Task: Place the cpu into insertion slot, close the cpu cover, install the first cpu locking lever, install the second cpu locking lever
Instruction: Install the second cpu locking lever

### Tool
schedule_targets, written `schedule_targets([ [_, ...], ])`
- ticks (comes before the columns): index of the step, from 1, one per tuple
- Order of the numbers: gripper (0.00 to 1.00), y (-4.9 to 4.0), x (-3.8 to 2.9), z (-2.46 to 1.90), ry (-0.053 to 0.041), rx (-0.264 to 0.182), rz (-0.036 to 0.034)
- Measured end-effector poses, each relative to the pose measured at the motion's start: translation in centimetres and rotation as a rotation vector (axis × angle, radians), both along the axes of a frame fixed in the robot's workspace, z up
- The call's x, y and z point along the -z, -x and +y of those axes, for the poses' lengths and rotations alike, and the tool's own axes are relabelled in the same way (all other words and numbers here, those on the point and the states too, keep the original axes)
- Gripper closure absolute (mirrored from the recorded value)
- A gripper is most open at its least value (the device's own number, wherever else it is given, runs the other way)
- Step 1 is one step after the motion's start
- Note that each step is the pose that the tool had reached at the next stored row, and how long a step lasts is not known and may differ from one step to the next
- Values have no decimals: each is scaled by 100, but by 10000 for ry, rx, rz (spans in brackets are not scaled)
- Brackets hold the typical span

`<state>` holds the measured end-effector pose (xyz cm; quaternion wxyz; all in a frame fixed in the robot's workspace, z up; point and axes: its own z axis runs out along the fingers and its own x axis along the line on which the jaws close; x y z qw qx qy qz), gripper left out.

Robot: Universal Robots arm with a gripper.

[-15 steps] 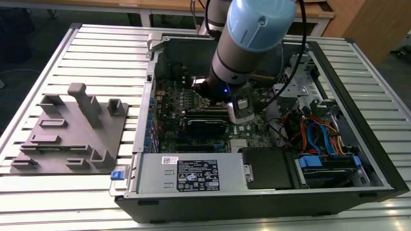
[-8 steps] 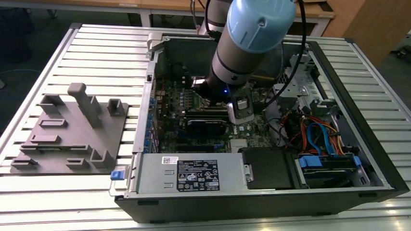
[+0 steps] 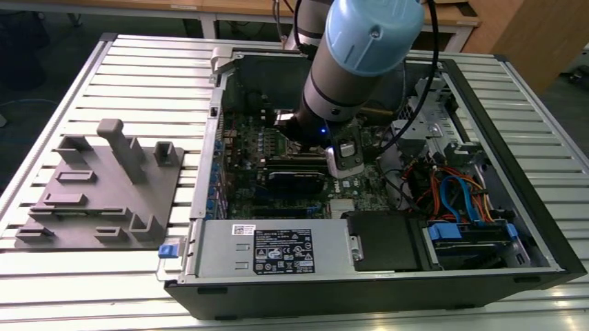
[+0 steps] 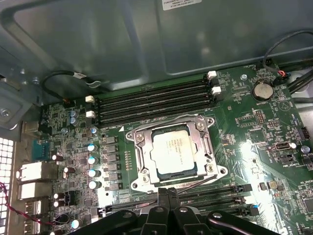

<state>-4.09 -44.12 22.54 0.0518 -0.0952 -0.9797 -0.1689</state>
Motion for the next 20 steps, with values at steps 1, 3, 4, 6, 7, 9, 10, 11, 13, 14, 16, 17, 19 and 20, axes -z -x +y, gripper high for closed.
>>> schedule_targets([
  [1,90,0,0,0,1,2,1],
  [3,90,0,0,0,0,2,8],
  [4,90,0,1,0,0,2,16],
  [6,90,-1,8,0,-5,0,96],
  [7,90,-1,12,0,-2,2,158],
  [9,90,-2,28,0,-1,2,227],
  [10,90,-2,38,0,0,3,248],
  [11,90,-1,48,0,0,3,262],
  [13,90,-2,73,0,0,1,288],
  [14,90,-2,87,0,-2,2,308],
  [16,90,-2,106,0,-18,1,343],
  [17,90,-1,113,-1,-34,2,352],
  [19,90,1,130,-1,-87,0,358],
  [20,90,2,140,0,-123,-1,357],
])
